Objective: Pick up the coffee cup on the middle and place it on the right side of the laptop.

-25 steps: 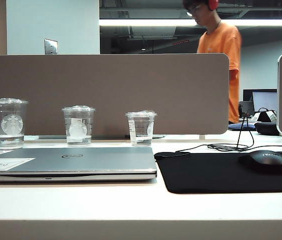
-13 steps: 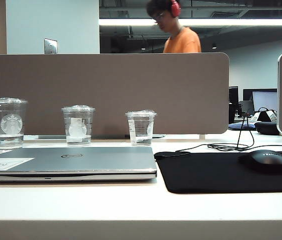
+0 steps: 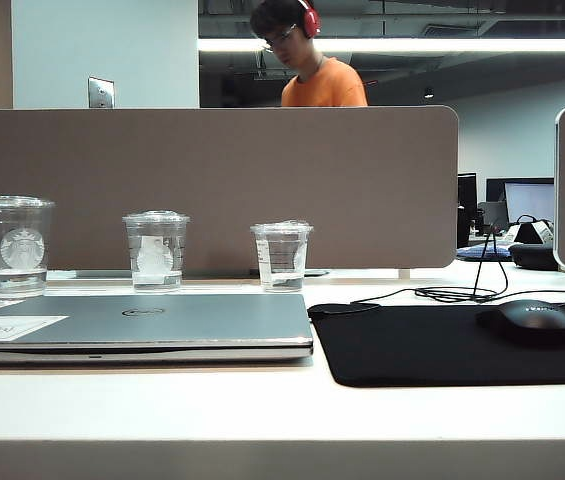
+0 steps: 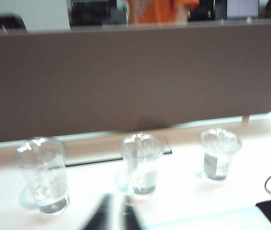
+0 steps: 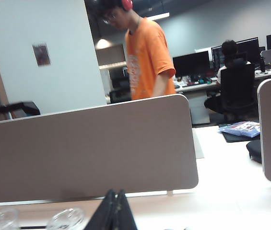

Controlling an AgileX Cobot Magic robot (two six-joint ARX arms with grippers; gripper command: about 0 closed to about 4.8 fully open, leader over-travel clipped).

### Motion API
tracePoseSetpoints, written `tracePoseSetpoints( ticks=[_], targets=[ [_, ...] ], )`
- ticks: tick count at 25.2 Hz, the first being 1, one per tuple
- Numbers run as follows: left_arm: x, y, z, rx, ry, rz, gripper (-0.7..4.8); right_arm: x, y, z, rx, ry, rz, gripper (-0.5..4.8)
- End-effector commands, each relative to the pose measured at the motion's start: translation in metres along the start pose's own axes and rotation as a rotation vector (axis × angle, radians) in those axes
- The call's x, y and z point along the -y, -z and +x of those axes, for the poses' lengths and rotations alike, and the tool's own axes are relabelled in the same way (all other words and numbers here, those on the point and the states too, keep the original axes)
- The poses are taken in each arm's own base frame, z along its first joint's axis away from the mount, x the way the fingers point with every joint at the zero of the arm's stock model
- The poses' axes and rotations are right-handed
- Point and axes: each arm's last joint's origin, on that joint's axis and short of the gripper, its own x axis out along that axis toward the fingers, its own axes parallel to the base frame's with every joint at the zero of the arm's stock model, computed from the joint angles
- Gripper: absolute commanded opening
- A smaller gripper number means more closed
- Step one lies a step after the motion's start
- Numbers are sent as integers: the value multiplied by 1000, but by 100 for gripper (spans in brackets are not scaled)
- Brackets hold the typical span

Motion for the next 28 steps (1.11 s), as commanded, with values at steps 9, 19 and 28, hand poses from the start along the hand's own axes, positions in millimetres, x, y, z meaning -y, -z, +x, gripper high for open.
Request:
tracePoseSetpoints(
  ticks=[9, 19, 28],
  targets=[
    [1, 63, 119, -68, 107, -6, 479, -8, -4, 150, -175, -156, -32, -2],
    [4, 145, 186, -129, 147, -14, 479, -18, 17, 219, -165, -201, -81, -2],
    [2, 177, 262, -189, 143, -21, 479, -17, 59, 236, -306, -208, -98, -2]
  ],
)
